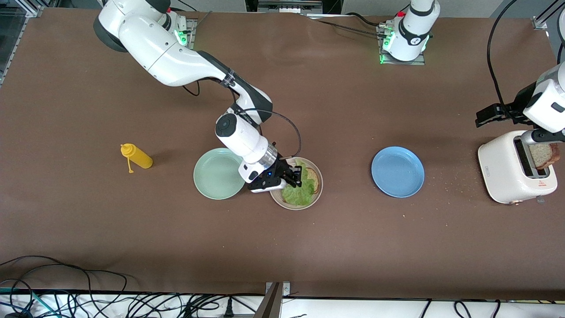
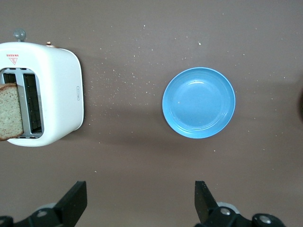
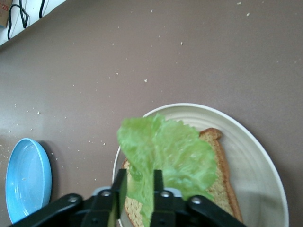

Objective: Make sandwich on beige plate with both arms
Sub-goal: 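Carry the lettuce with the right gripper onto the bread slice, then open the right gripper and withdraw it toward the mustard bottle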

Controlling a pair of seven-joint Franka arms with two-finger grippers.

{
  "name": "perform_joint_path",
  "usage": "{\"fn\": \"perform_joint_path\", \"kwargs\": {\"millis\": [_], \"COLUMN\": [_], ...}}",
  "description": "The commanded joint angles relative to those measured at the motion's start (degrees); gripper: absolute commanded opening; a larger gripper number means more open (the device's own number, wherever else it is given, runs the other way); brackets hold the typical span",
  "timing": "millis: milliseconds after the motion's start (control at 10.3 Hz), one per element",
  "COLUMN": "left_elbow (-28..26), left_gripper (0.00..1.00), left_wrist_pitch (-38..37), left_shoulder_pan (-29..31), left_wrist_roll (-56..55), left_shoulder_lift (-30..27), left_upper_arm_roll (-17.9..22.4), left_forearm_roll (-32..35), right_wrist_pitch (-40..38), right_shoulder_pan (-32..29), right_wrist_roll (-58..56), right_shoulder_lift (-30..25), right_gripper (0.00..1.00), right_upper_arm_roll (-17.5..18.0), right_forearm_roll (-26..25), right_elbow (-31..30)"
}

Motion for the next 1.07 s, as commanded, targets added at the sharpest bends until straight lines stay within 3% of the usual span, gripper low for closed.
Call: {"fn": "perform_joint_path", "kwargs": {"millis": [0,97,195,292,389,973], "left_elbow": [1.8,1.8,1.8,1.8,1.8,1.8], "left_gripper": [1.00,1.00,1.00,1.00,1.00,1.00], "left_wrist_pitch": [-1.5,-1.5,-1.5,-1.5,-1.5,-1.5], "left_shoulder_pan": [0.2,0.2,0.3,0.4,0.5,0.7], "left_wrist_roll": [1.3,1.3,1.3,1.3,1.3,1.3], "left_shoulder_lift": [1.1,1.2,1.2,1.2,1.2,1.1], "left_upper_arm_roll": [-0.4,-0.4,-0.4,-0.4,-0.4,-0.4], "left_forearm_roll": [-1.3,-1.3,-1.3,-1.3,-1.3,-1.4], "right_wrist_pitch": [-0.2,-1.4,-7.5,-14.2,-18.9,-62.8], "right_shoulder_pan": [-0.2,-1.6,-3.7,-5.9,-7.9,-18.2], "right_wrist_roll": [0.3,0.2,-0.1,-0.3,-0.3,-7.3], "right_shoulder_lift": [-0.5,-1.5,-4.5,-7.4,-10.1,-28.4], "right_gripper": [0.48,0.52,0.64,0.86,1.00,1.00], "right_upper_arm_roll": [-0.2,0.2,0.3,0.2,0.2,-0.6], "right_forearm_roll": [0.8,0.9,1.0,0.9,1.0,0.3], "right_elbow": [0.7,0.3,0.2,0.2,-0.1,0.2]}}
